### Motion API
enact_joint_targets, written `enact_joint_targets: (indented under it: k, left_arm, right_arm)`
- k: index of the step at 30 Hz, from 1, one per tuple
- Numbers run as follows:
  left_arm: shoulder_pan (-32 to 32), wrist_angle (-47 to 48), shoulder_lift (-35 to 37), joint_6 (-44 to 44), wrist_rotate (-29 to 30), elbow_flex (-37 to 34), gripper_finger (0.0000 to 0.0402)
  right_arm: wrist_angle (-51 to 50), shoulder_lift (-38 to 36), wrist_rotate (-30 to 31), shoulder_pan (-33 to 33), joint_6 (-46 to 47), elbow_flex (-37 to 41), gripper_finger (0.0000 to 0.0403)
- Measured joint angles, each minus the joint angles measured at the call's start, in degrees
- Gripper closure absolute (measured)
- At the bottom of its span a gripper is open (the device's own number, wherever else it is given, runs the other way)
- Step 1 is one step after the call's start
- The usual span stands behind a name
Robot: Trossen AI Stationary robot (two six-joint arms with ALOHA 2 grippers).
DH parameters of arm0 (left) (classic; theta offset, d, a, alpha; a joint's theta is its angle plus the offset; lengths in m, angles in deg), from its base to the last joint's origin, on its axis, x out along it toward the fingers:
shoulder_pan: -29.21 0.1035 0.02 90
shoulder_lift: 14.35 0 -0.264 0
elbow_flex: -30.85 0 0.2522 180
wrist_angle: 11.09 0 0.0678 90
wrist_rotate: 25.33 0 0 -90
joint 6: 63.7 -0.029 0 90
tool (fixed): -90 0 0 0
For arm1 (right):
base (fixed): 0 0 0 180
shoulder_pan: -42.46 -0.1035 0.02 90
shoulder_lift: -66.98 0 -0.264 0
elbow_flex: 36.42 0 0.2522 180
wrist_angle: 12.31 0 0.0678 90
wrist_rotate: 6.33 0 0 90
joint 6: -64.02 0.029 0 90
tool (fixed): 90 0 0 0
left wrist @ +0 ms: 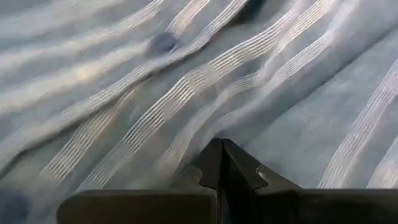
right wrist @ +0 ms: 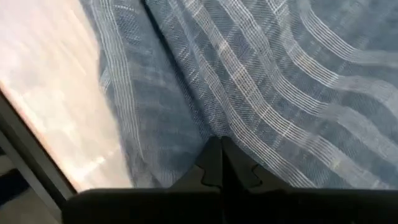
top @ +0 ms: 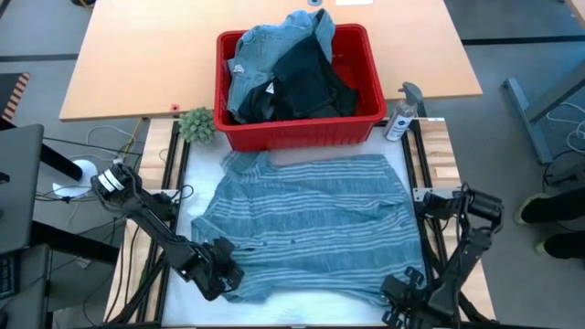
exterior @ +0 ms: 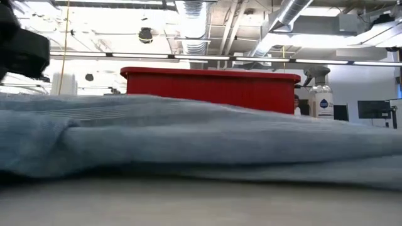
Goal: Fold Laundry from Bin
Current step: Fold the blue polo shirt
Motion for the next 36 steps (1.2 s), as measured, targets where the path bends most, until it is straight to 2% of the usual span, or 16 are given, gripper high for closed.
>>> enact_joint_targets:
  k: [2,6,9,12,17,23,29,33,36]
  left_arm:
    - [-0.13,0.94,3.33,-1.10,3.75,2.16,0.0401]
    - [0.02,2.58,9.21,-11.29,12.40,8.12,0.0401]
    - [-0.43,1.94,10.72,-19.48,14.31,12.84,0.0401]
    - [-2.16,3.37,9.00,-29.39,12.95,18.66,0.0401]
    - [-5.86,15.83,1.19,-32.80,7.92,28.29,0.0401]
    - [-10.28,11.51,-9.77,-41.59,0.78,36.40,0.0391]
    - [-11.12,11.45,-18.97,-48.91,1.64,44.07,0.0343]
    - [-9.97,11.19,-20.30,-44.68,-1.43,44.02,0.0292]
    - [-9.73,14.78,-21.10,-40.28,-3.49,43.80,0.0251]
  right_arm:
    - [-1.50,-1.84,1.15,-0.14,-0.22,0.10,0.0381]
    - [-4.89,-5.84,6.98,0.94,-0.62,-0.06,0.0376]
    - [-5.55,-7.51,10.61,1.81,-2.79,0.06,0.0376]
    - [-4.22,-8.32,12.12,2.46,-7.11,-0.10,0.0374]
    - [-2.94,-8.30,12.92,3.23,-12.69,-0.03,0.0353]
    - [-2.47,-8.30,13.04,3.15,-14.22,-0.06,0.0299]
    - [-2.28,-8.32,13.06,3.03,-14.18,-0.06,0.0240]
    - [-2.32,-8.32,13.08,3.03,-14.18,-0.08,0.0213]
    - [-2.47,-8.09,13.07,3.03,-14.13,-0.10,0.0204]
